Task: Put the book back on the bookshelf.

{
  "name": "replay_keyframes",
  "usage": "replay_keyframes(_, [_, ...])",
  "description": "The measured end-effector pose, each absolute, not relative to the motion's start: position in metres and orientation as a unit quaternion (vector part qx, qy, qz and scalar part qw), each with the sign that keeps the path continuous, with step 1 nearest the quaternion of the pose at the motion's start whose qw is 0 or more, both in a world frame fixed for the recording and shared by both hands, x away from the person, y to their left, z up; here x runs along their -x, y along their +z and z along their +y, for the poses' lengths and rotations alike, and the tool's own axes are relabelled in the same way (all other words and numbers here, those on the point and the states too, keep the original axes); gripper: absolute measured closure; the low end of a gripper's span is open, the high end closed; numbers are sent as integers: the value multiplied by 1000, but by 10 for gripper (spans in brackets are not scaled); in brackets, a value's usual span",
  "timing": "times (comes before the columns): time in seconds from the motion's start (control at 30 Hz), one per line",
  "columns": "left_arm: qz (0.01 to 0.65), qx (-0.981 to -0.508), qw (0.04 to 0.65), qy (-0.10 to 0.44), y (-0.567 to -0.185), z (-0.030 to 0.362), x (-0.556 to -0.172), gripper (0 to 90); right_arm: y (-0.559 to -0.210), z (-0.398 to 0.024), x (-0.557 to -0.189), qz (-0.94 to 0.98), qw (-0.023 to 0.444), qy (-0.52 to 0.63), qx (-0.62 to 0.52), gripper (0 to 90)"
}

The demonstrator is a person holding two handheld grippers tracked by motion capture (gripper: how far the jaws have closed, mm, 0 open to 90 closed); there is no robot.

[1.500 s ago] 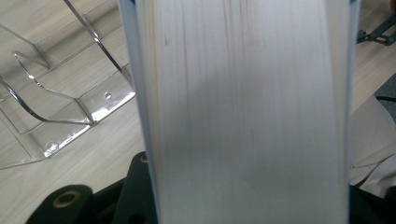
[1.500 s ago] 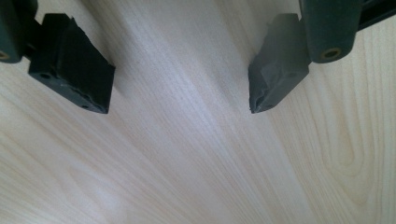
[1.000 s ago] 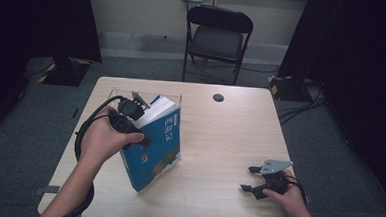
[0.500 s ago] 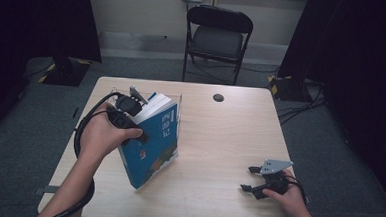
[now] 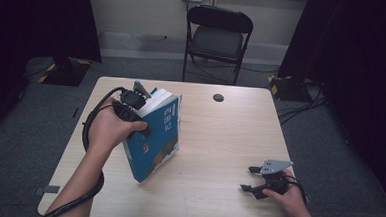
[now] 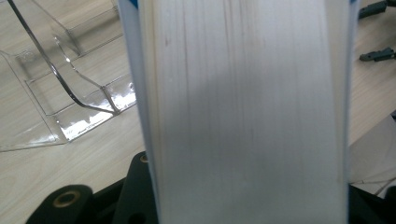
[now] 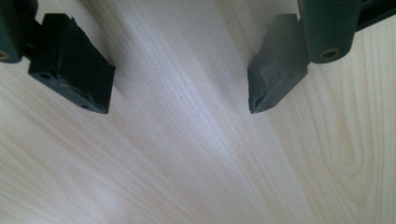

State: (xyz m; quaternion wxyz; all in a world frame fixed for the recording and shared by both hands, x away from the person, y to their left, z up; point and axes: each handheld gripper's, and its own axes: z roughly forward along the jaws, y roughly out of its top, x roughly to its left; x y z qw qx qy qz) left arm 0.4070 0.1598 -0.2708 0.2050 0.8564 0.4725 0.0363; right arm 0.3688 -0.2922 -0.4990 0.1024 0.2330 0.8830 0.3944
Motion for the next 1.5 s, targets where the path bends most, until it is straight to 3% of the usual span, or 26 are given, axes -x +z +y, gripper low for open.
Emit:
replay_keyframes(0.67, [501, -842, 196, 38, -274, 156, -416, 617, -499, -292, -369, 883, 102, 394, -232, 220])
replay_keyframes(1.1, [483, -854, 192, 38, -270, 167, -404, 617, -499, -292, -369, 883, 102, 394, -233, 221])
replay_keyframes(1.5, [513, -834, 197, 47, -269, 170, -411, 617, -499, -292, -369, 883, 101, 394, -233, 221])
